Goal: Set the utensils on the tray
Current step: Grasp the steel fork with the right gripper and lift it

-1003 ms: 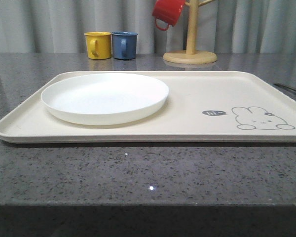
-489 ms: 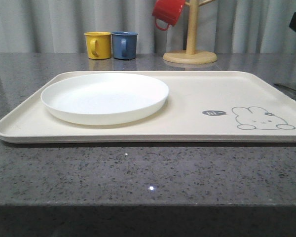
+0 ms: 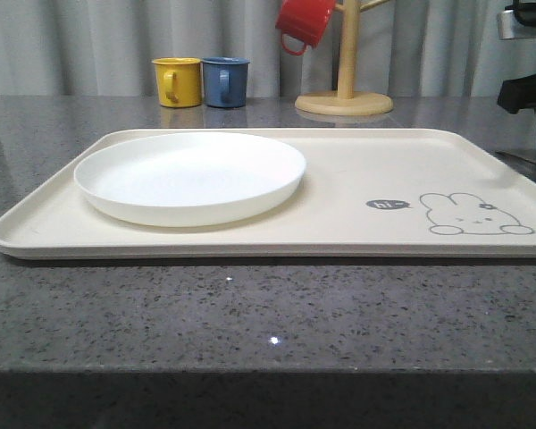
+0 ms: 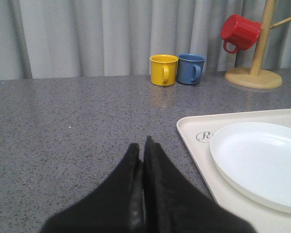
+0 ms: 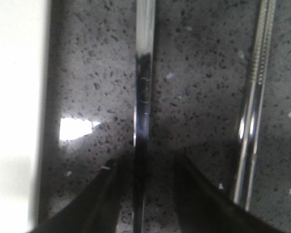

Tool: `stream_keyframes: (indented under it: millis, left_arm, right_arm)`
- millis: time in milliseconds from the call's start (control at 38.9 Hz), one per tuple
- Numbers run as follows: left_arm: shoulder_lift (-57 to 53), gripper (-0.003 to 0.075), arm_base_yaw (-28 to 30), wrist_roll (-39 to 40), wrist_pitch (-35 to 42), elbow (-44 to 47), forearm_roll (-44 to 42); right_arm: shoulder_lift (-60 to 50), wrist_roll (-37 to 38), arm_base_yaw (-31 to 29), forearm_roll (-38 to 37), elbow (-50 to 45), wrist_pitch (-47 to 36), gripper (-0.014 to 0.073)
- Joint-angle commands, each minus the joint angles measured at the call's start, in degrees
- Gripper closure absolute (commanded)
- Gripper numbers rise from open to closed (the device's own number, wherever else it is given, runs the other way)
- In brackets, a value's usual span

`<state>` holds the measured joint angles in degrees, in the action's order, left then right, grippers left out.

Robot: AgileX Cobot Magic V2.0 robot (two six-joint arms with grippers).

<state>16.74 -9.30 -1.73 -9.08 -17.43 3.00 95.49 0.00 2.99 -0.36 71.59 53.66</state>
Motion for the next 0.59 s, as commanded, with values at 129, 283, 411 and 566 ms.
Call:
stream_keyframes:
  millis: [129, 283, 411, 566]
  left_arm:
    - [0.3, 0.0738, -0.4, 0.5, 5.0, -1.7, 0.5]
    - [0.3, 0.0738, -0.4, 0.5, 5.0, -1.7, 0.5]
    - [0.3, 0.0738, -0.4, 0.5, 5.0, -1.7, 0.5]
    - [0.3, 0.0738, -0.4, 0.5, 5.0, -1.7, 0.5]
  right_arm:
    - [-2.0, -0.5, 0.0, -0.2, 2.6, 0.2, 0.0624]
    - [-2.5, -0.5, 0.0, -0.2, 5.3, 3.5, 0.0707]
    - [-4.6, 0.0, 0.2, -0.2, 7.5, 6.5, 0.0703]
    - [-8.5, 6.8, 2.4, -0.2, 10.2, 10.0, 0.0703]
